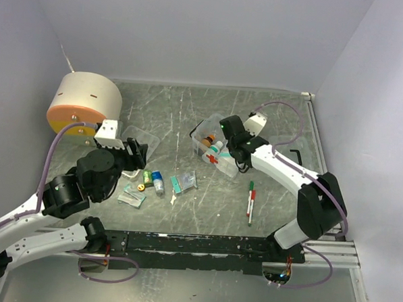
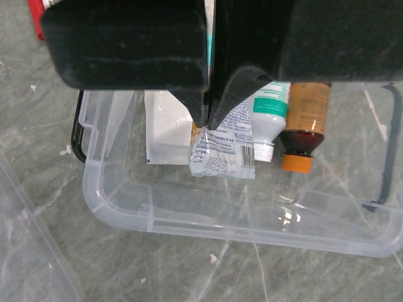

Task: Organize the medicine kit

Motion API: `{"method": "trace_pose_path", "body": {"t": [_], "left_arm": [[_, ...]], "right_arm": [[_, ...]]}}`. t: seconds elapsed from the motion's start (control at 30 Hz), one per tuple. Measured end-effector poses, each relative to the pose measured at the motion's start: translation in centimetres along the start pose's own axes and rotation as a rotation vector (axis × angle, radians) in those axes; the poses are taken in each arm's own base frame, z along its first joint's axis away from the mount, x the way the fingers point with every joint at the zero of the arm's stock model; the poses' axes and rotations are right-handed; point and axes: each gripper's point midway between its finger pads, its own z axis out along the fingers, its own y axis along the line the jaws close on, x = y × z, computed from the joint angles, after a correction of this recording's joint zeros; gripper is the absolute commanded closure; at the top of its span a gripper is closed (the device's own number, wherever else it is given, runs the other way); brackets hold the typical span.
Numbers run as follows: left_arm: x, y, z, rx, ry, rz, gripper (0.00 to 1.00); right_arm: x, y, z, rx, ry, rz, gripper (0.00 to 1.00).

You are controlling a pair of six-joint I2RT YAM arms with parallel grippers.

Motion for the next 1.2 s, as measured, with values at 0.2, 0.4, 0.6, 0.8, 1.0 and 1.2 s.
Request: {"method": "trace_pose_path", "body": {"t": [0.2, 0.4, 0.6, 0.8, 1.0, 1.2], "left_arm": [[0.2, -0.1, 0.2, -0.004, 0.007, 0.008, 0.27], [0.5, -0.2, 0.4, -0.008, 0.016, 0.018, 0.27], [0.8, -0.1, 0.6, -0.016, 0.023, 0.031, 0.26], [0.5, 0.3, 0.4, -0.032, 0.011, 0.028, 0.26], [0.3, 0.5, 0.3, -0.036, 0.006, 0.028, 0.25], [0.8, 0.0, 0.6, -0.017, 0.025, 0.045, 0.16]], "right_arm": [[2.3, -0.3, 1.6, 0.021, 0.051, -0.024, 1.0], [4.0, -0.5, 2.6, 0.044, 0.094, -0.043, 0.98], [4.5, -0.6, 2.8, 0.049, 0.108, -0.047, 0.66], [3.7, -0.5, 2.5, 0.046, 0.096, -0.044, 0.53], [2.8, -0.3, 2.1, 0.018, 0.083, -0.071, 0.53], [2.1, 0.5, 1.0, -0.056, 0.1, -0.112, 0.52]]}}
